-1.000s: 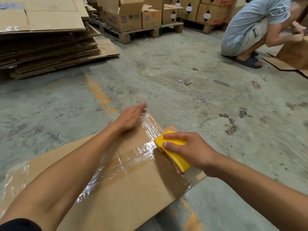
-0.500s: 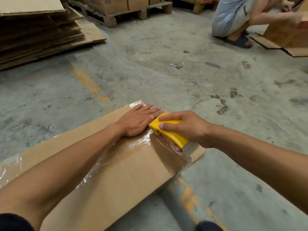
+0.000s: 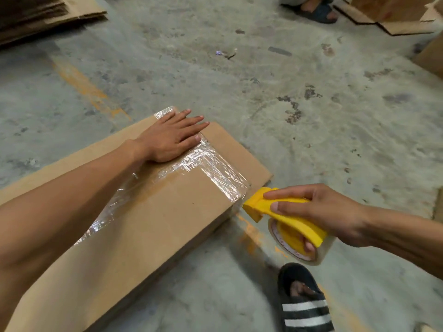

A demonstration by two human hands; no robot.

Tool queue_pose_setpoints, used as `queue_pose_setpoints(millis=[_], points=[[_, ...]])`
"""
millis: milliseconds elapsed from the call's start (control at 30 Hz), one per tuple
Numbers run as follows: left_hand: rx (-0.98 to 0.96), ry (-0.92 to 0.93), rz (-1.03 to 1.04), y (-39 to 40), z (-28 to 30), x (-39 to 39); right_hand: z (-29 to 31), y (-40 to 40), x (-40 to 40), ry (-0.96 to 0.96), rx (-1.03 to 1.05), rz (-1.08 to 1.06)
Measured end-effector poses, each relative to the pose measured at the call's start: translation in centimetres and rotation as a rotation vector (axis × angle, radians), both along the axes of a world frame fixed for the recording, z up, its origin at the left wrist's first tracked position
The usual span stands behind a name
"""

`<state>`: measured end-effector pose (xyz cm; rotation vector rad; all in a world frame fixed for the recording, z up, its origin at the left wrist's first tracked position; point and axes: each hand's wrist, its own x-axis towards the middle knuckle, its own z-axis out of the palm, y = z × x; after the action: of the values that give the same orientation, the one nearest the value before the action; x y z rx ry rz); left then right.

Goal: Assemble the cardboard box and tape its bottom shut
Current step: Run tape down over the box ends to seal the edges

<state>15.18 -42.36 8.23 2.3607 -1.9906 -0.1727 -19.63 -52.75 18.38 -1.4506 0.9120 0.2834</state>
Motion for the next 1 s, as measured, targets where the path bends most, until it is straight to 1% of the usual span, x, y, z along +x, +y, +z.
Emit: queue_pose_setpoints(millis=[100, 200, 367, 433, 467, 533, 567, 600, 633, 700, 733, 800, 867, 933, 1000], points=[[0.009, 0.006, 0.024, 0.0, 0.3, -0.4, 0.1, -2.0, 1.9, 0.137, 0.135, 0.048], [0.030, -0.005, 0.061, 0.1, 0.8, -1.1, 0.1, -3.8, 3.4, 0.253, 0.170, 0.177], [0.035, -0.018, 0.127, -0.1, 1.7, -3.0, 0.1, -5.3, 3.9, 0.305, 0.160, 0.233], [0.038, -0.034, 0.127, -0.2, 1.6, -3.5, -0.7, -5.5, 3.5, 0.343, 0.095, 0.236], [0.050, -0.038, 0.124, -0.1, 1.6, -3.6, -1.7, -5.0, 2.6, 0.398, 0.005, 0.317], [0.073, -0.019, 0.167, 0.1, 1.4, -3.7, -4.3, -3.2, 0.4, 0.541, -0.227, 0.569], [0.080, -0.012, 0.186, 0.1, 1.3, -3.5, -5.2, -2.1, -0.4, 0.596, -0.241, 0.610], [0.073, -0.003, 0.200, 0.1, 1.4, -3.4, -5.7, -1.7, -0.4, 0.592, -0.185, 0.587], [0.047, 0.013, 0.203, 0.3, 1.5, -3.5, -5.9, -2.2, 0.4, 0.542, -0.169, 0.529], [-0.017, 0.046, 0.113, 0.6, 1.7, -5.4, -5.6, -3.8, 3.1, 0.453, -0.232, 0.452], [-0.036, 0.064, 0.052, 0.5, 1.9, -6.7, -5.1, -4.7, 4.2, 0.439, -0.230, 0.423], [-0.002, 0.099, -0.059, 0.0, 2.4, -10.1, -4.7, -6.4, 5.3, 0.432, -0.195, 0.373], [0.052, 0.060, -0.140, -0.5, 2.2, -13.4, -4.9, -8.0, 5.7, 0.449, -0.203, 0.349], [0.051, 0.018, -0.150, -0.9, 1.3, -15.9, -4.5, -9.3, 6.0, 0.460, -0.210, 0.333], [0.018, -0.016, -0.099, -1.2, 0.8, -17.0, -3.5, -9.9, 6.7, 0.429, -0.229, 0.282]])
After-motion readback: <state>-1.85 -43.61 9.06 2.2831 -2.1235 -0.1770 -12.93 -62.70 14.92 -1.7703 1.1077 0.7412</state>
